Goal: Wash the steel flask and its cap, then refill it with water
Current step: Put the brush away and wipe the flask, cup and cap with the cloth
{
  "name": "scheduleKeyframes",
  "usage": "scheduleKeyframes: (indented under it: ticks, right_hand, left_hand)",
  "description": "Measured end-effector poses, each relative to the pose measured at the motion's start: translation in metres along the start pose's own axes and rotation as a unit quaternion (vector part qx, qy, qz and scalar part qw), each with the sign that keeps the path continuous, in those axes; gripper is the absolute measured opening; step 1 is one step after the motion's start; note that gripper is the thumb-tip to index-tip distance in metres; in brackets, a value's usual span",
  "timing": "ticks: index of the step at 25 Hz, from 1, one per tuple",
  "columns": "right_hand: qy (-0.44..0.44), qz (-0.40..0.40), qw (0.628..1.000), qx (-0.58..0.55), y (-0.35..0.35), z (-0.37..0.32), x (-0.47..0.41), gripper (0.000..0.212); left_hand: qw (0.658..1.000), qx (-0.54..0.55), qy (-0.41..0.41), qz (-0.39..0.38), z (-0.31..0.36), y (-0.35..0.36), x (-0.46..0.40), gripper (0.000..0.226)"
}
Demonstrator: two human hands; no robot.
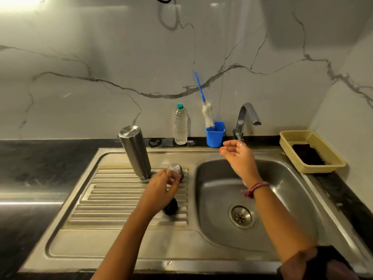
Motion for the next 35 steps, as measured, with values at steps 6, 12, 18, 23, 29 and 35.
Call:
scheduleKeyframes:
  ticks: [6, 12, 18, 23, 29, 35]
  right_hand:
    - [0.027, 0.009, 0.999, -0.034, 0.031, 0.022, 0.020, 0.017]
    - [0.024, 0.015, 0.999, -0.044, 0.042, 0.025, 0.015, 0.017]
    - [0.045, 0.016, 0.998, -0.048, 0.047, 0.035, 0.004, 0.017]
    - [0.069, 0.019, 0.997, -0.042, 0.049, 0.048, 0.000, 0.016]
    - [0.081, 0.023, 0.996, -0.035, 0.047, 0.059, 0.002, 0.014]
    - [0.094, 0.034, 0.994, -0.053, 0.041, 0.069, 0.014, 0.012]
  left_hand:
    - [0.996, -0.078, 0.016, 0.042, -0.006, -0.066, -0.006, 0.018]
    - [0.989, -0.133, -0.004, 0.071, -0.019, -0.108, -0.022, 0.026]
    - [0.972, -0.184, -0.068, 0.132, -0.042, -0.137, -0.059, 0.054]
    - [0.971, -0.142, -0.179, 0.069, -0.063, -0.139, -0.085, 0.101]
    - [0.979, 0.027, -0.177, 0.101, -0.078, -0.131, -0.086, 0.101]
    - [0.975, 0.070, -0.108, 0.182, -0.052, -0.136, -0.084, 0.105]
Point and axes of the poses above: each hand's wrist, its own x-axis away from the middle knuckle, its own y-axis out of the palm, z = x × y, the point moved 3 cm from there along -x, towards the middle knuckle, and after that the axes turned 12 degrees about -z, right-handed, at the moved point
